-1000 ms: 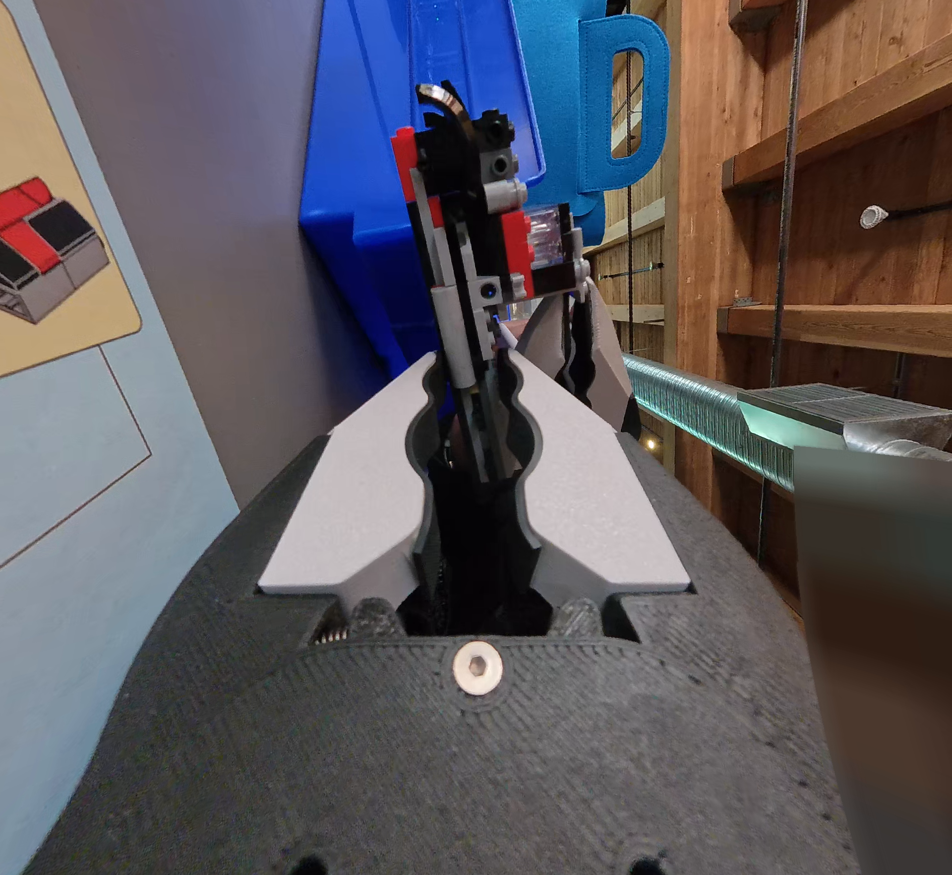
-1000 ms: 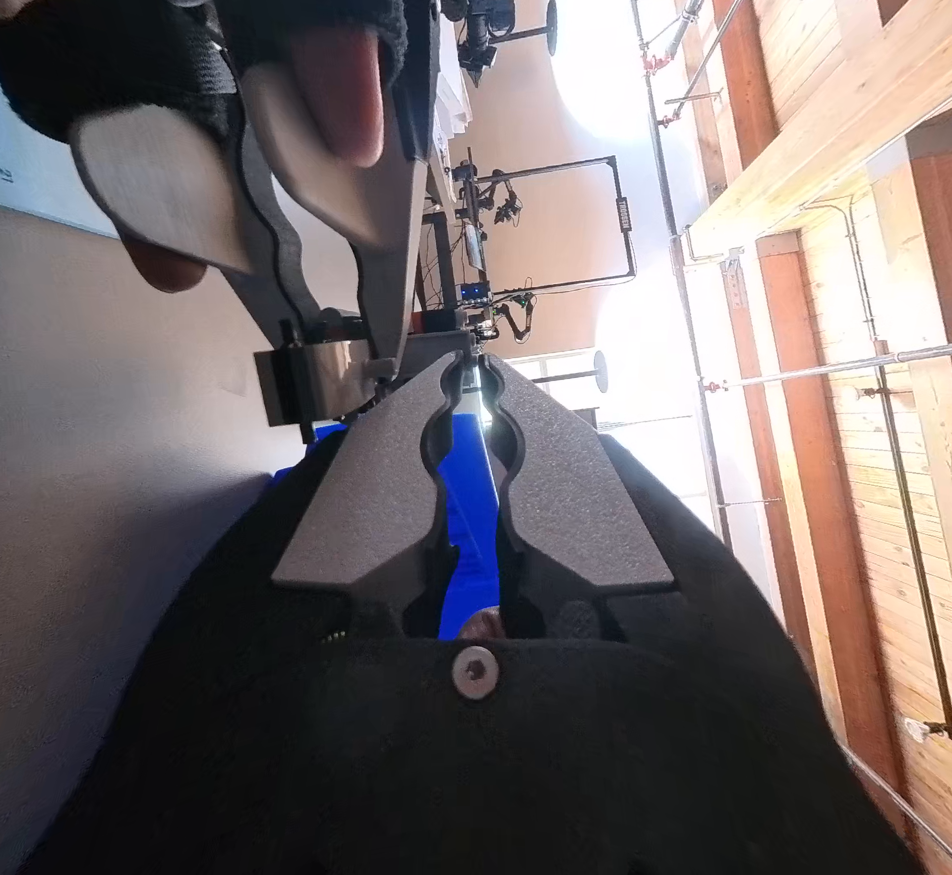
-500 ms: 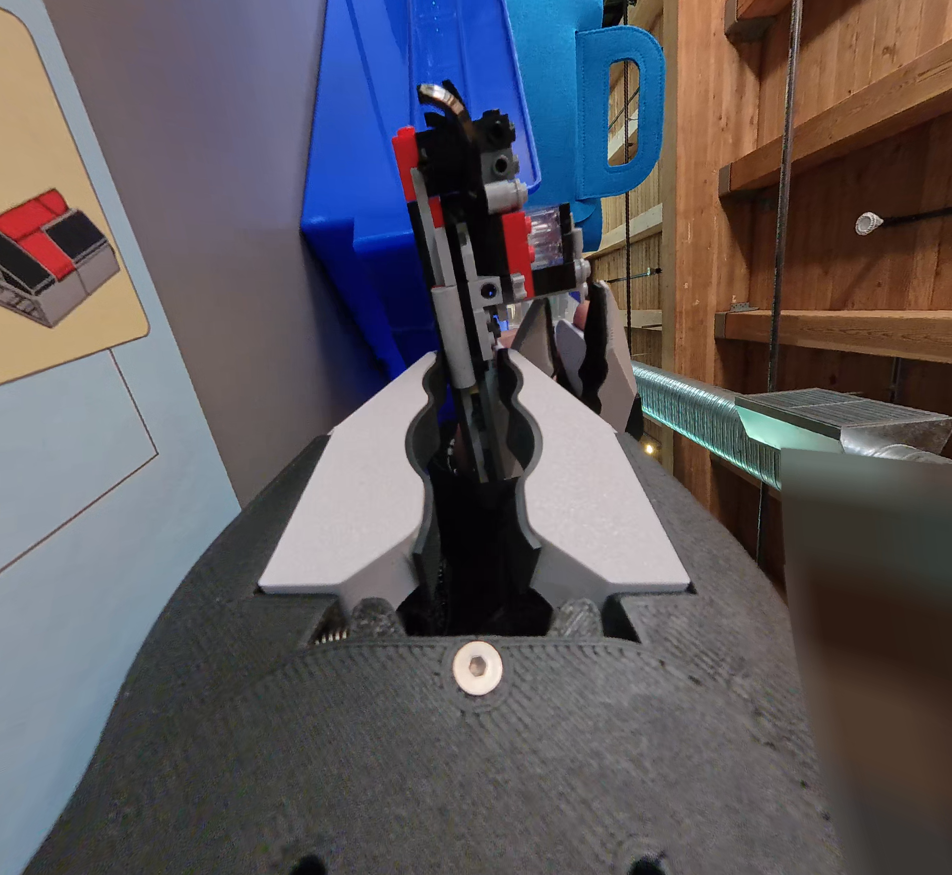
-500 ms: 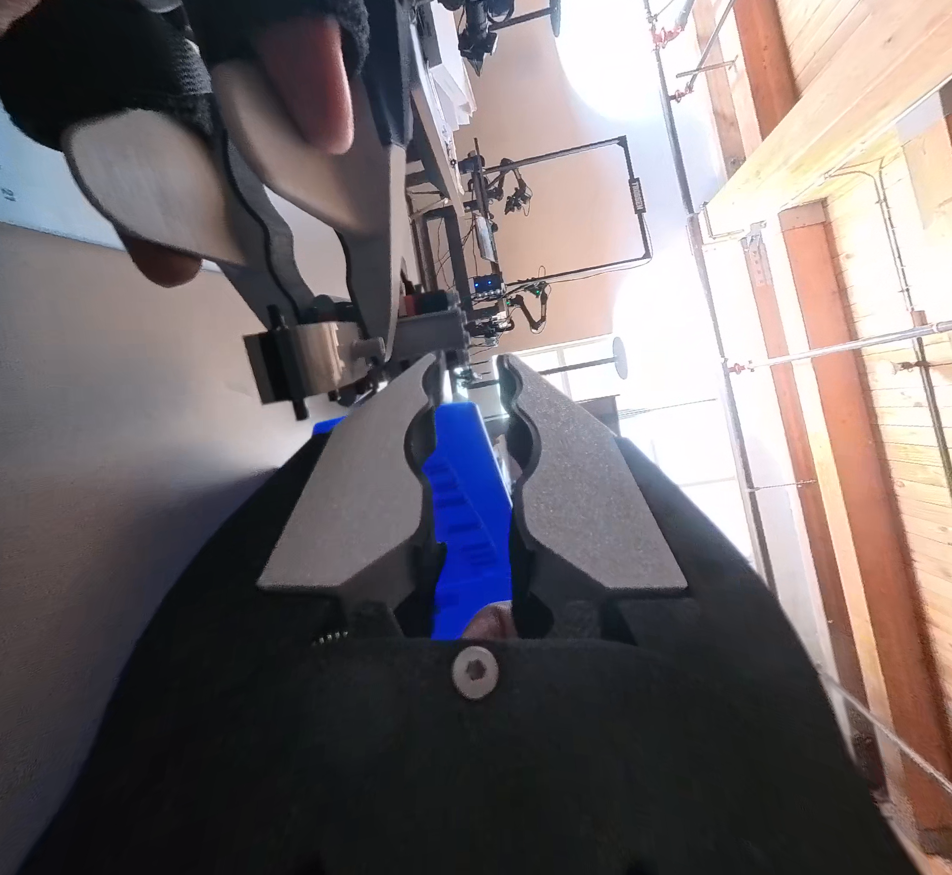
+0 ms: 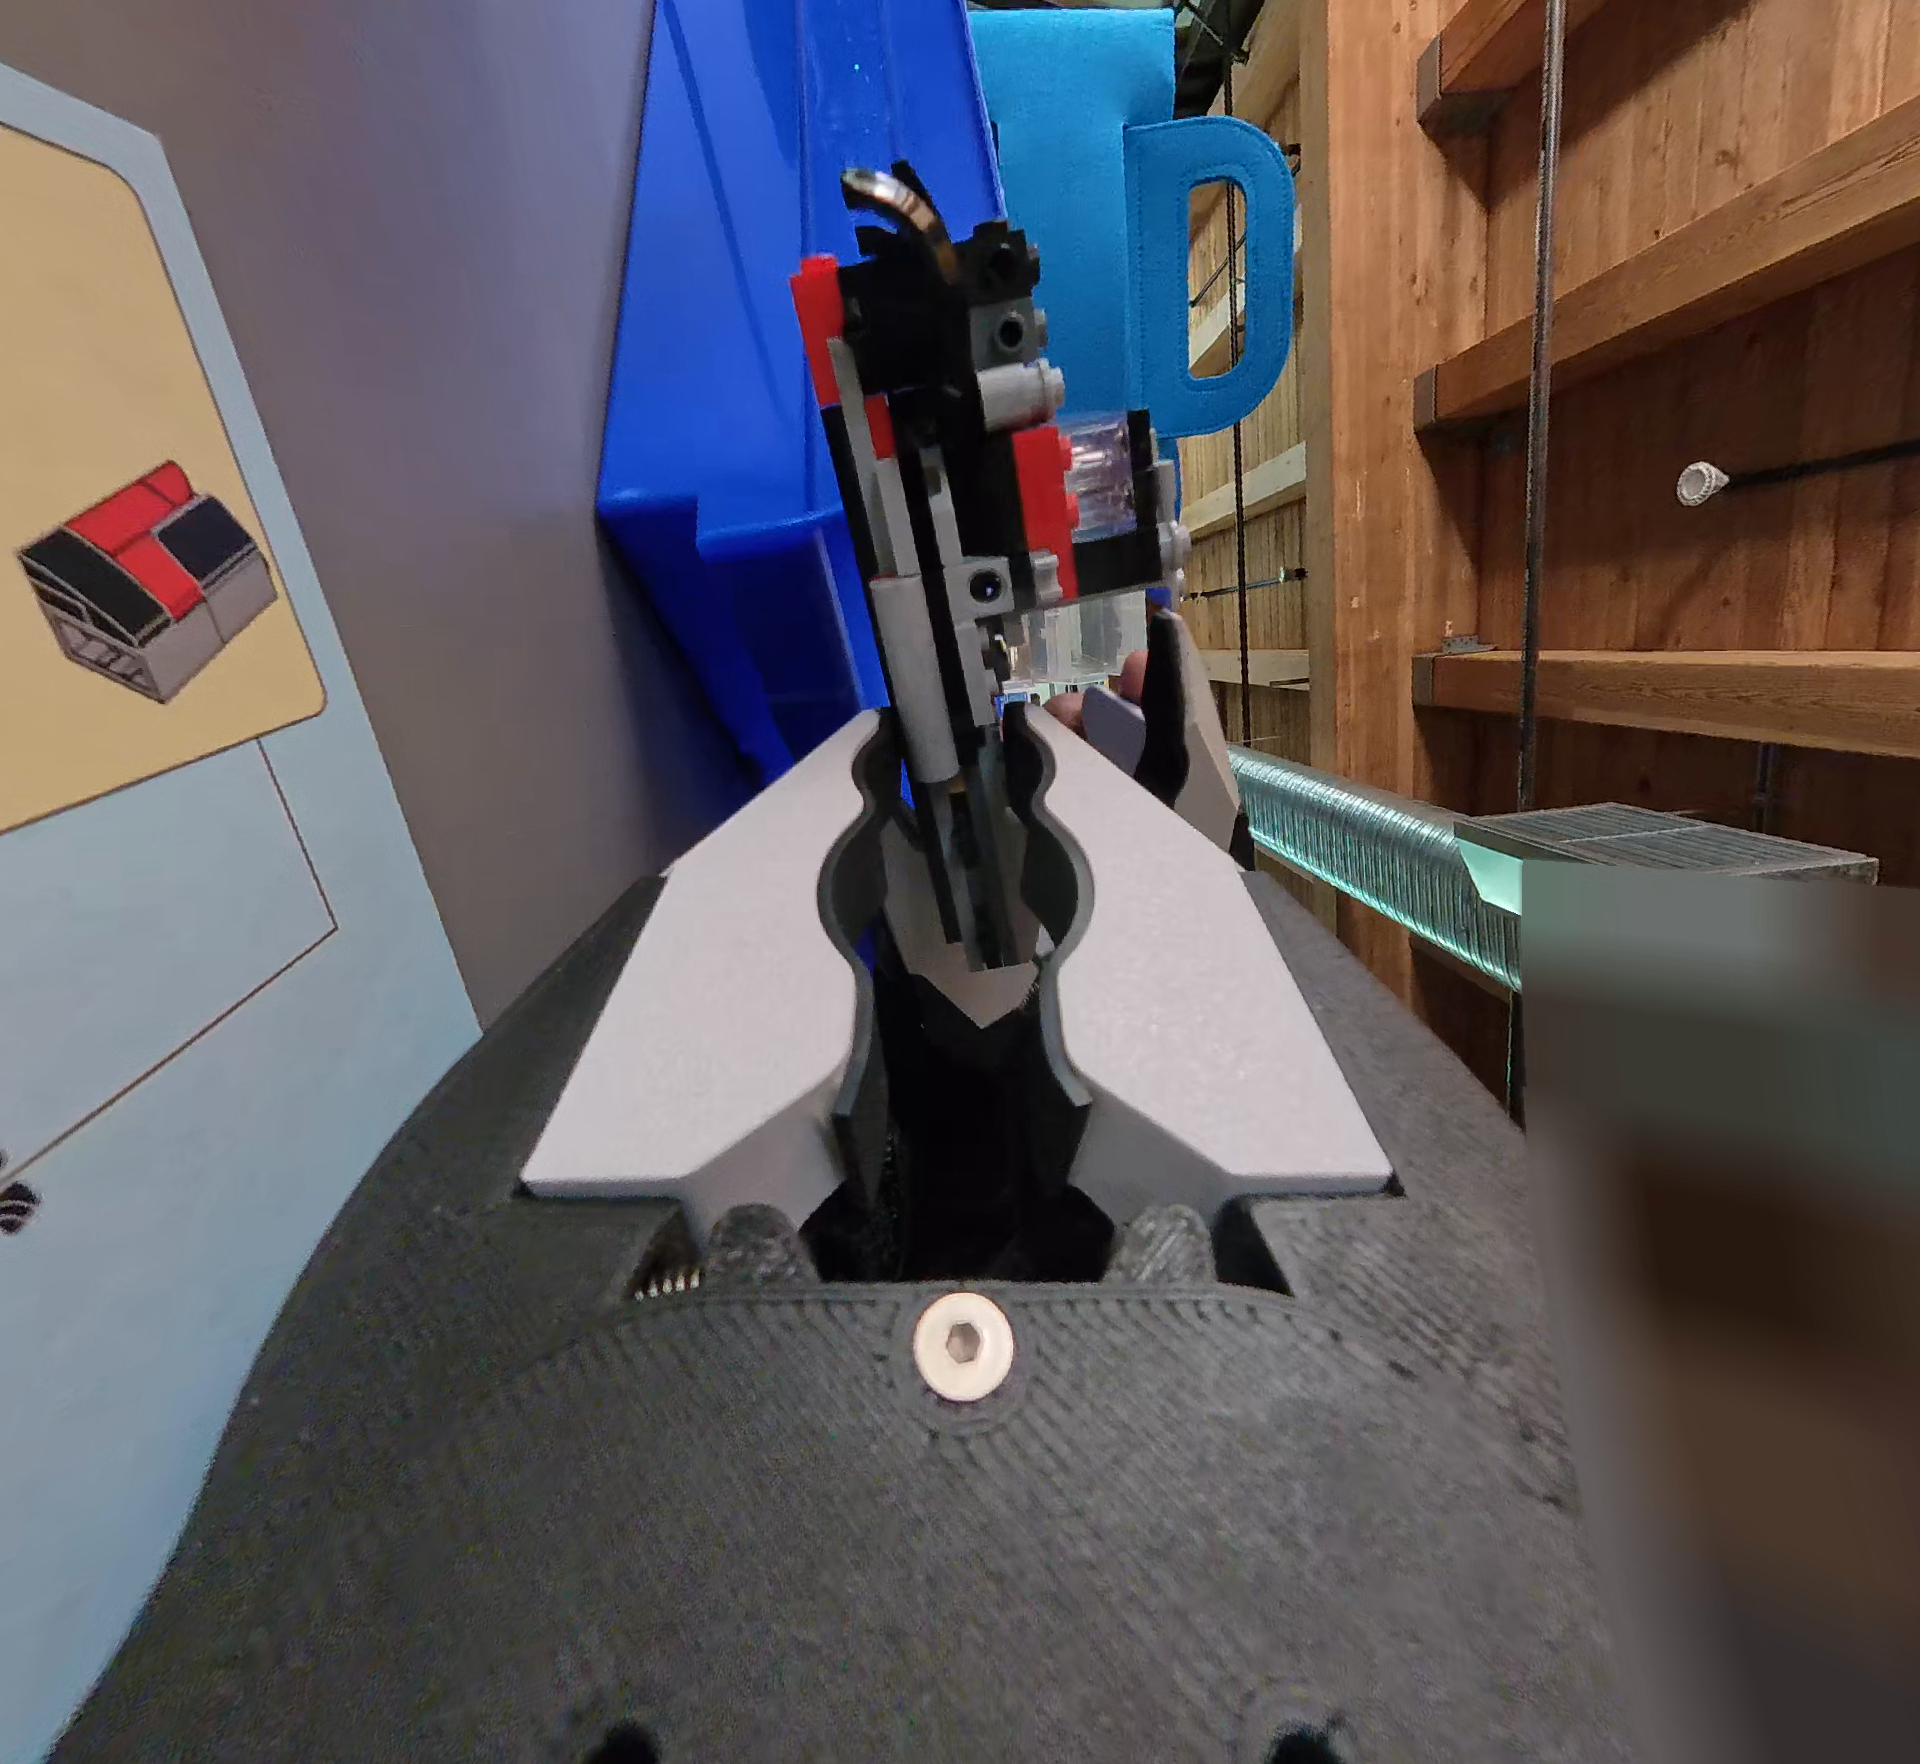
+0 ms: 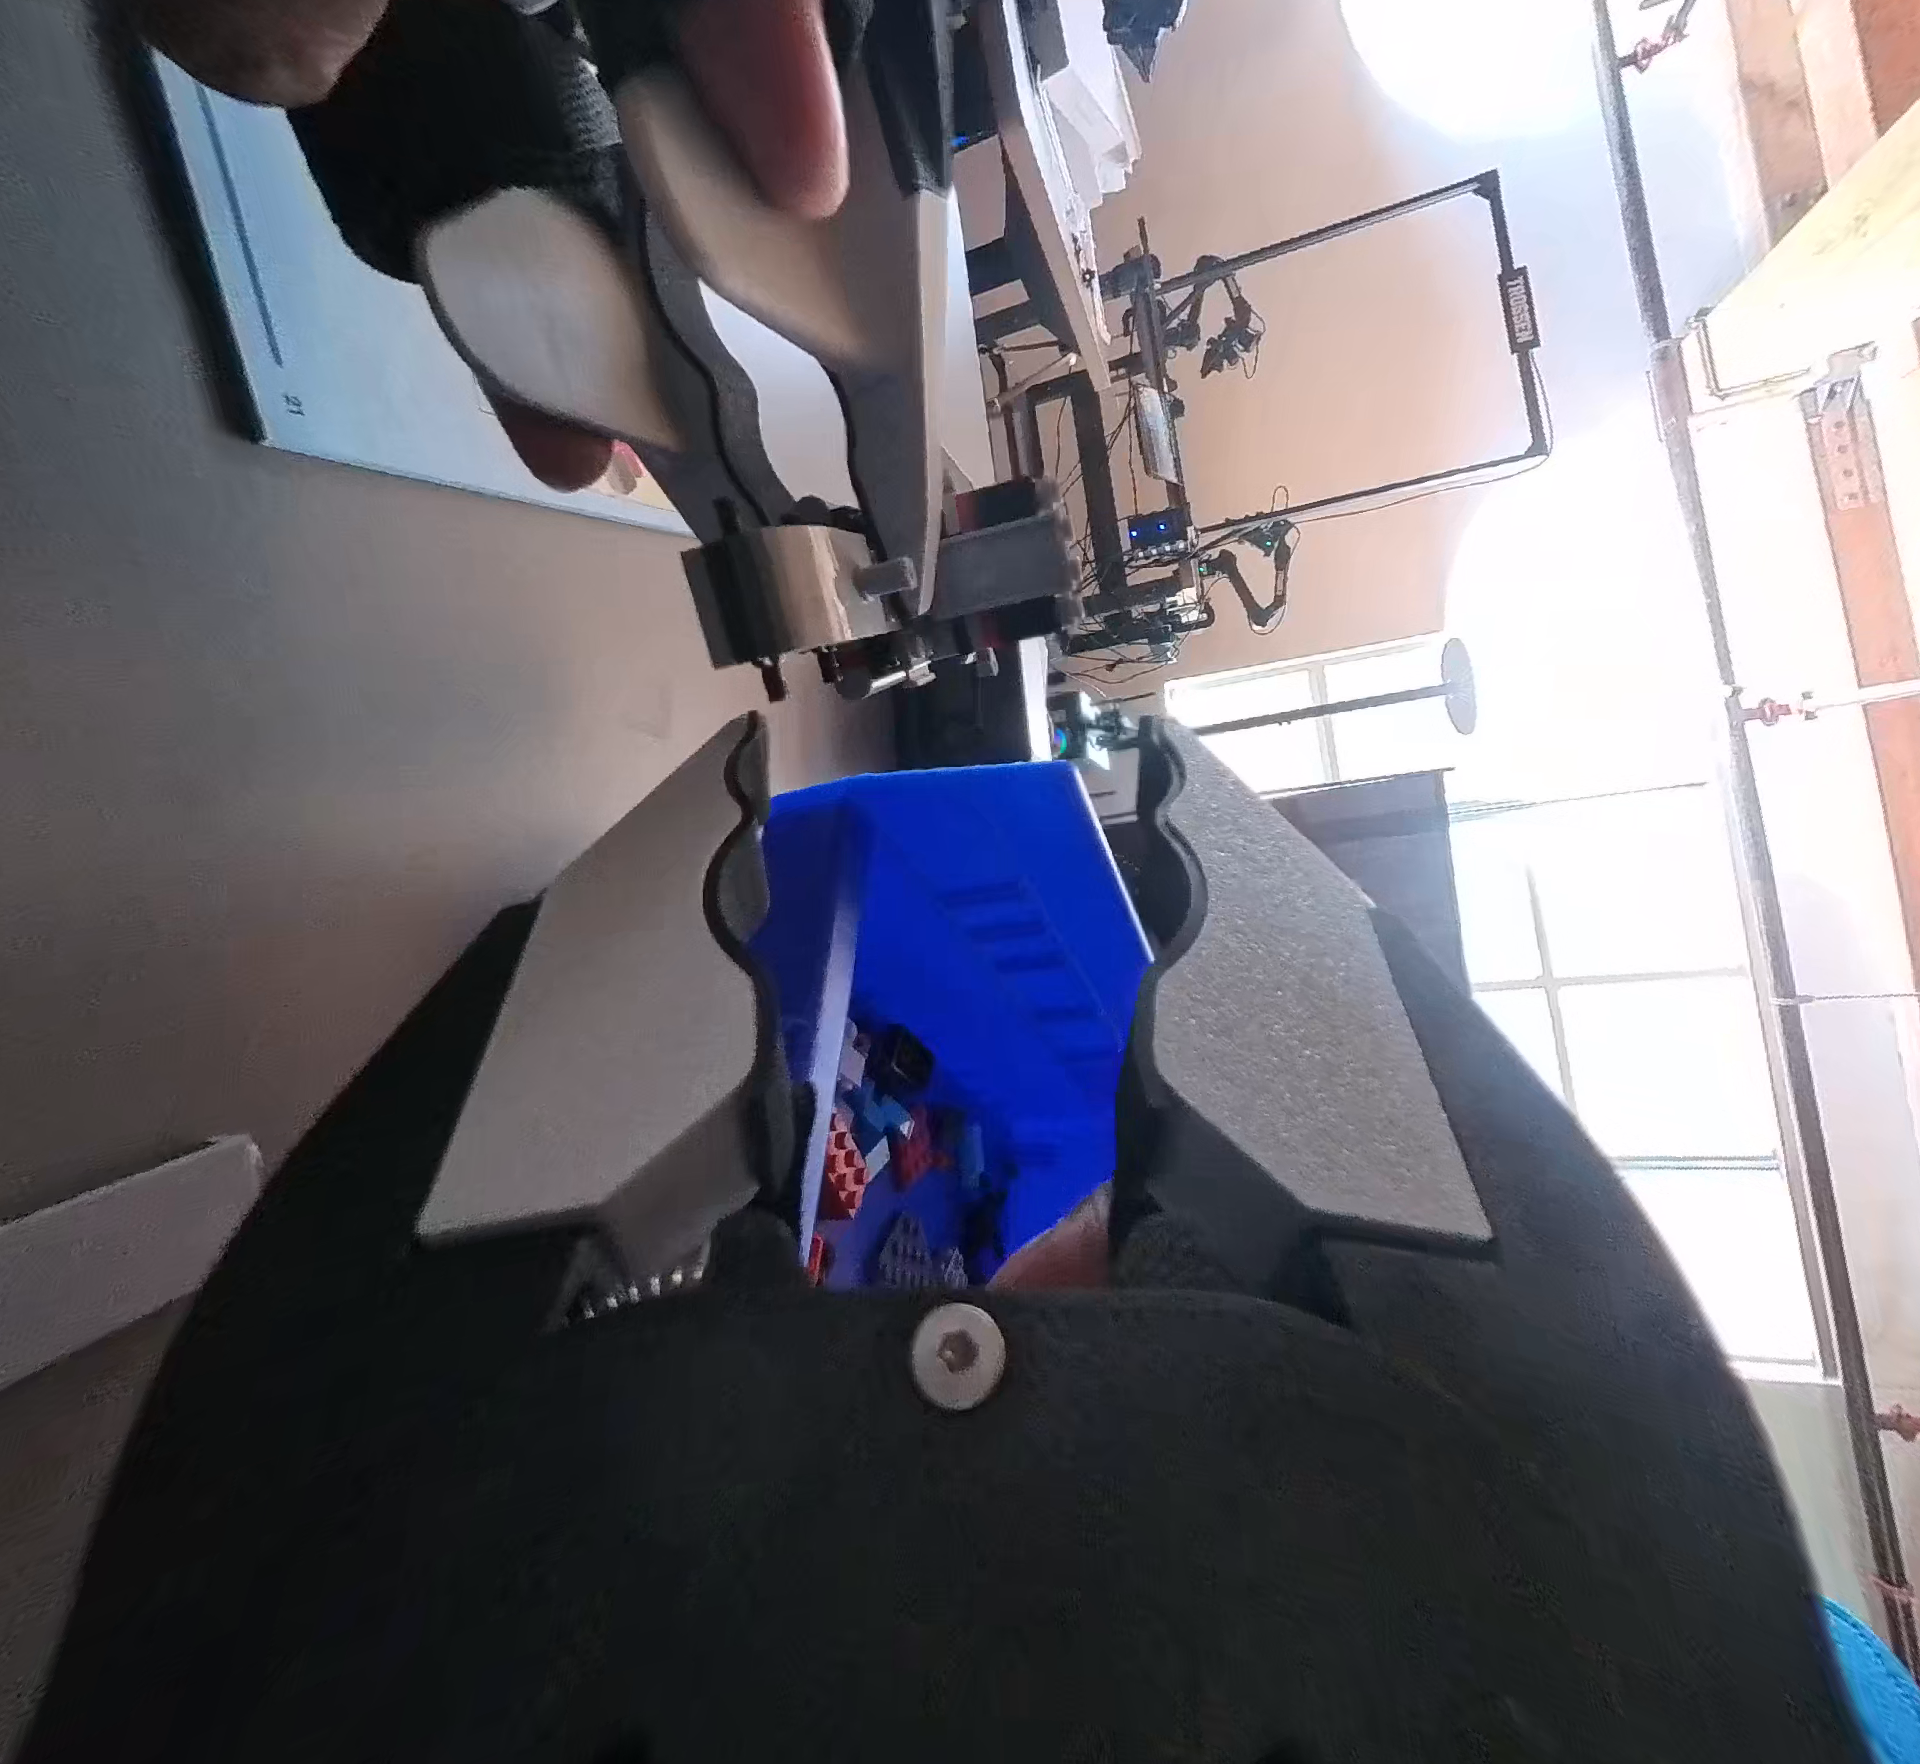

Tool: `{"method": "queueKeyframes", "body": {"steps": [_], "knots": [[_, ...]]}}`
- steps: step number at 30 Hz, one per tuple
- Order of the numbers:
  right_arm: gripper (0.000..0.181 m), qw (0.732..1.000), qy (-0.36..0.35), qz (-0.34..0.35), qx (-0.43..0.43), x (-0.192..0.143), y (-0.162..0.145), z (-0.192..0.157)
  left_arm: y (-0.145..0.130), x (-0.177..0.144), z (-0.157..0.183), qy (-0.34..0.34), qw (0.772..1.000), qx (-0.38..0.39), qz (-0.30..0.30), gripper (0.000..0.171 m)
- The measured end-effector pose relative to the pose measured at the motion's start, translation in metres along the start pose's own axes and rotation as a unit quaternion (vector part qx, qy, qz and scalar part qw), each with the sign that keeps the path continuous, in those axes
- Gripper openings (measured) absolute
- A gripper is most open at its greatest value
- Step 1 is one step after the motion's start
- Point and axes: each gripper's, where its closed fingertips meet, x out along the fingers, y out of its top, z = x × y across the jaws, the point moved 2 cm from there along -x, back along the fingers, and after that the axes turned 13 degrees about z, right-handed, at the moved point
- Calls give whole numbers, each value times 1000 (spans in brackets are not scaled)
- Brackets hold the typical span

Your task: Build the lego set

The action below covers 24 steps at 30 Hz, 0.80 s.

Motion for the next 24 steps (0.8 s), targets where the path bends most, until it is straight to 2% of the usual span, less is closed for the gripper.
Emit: {"method": "queueKeyframes", "body": {"steps": [7,12,24], "knots": [[95,998,-4,-3,-59,8,-4,-8,-10,4,-2,4,1000,-1,-13,21],[95,997,-13,22,-71,13,4,-12,-13,5,-6,10,1000,0,-17,21],[90,996,-15,22,-83,20,4,-13,-19,6,-3,12,1000,15,-24,22]]}}
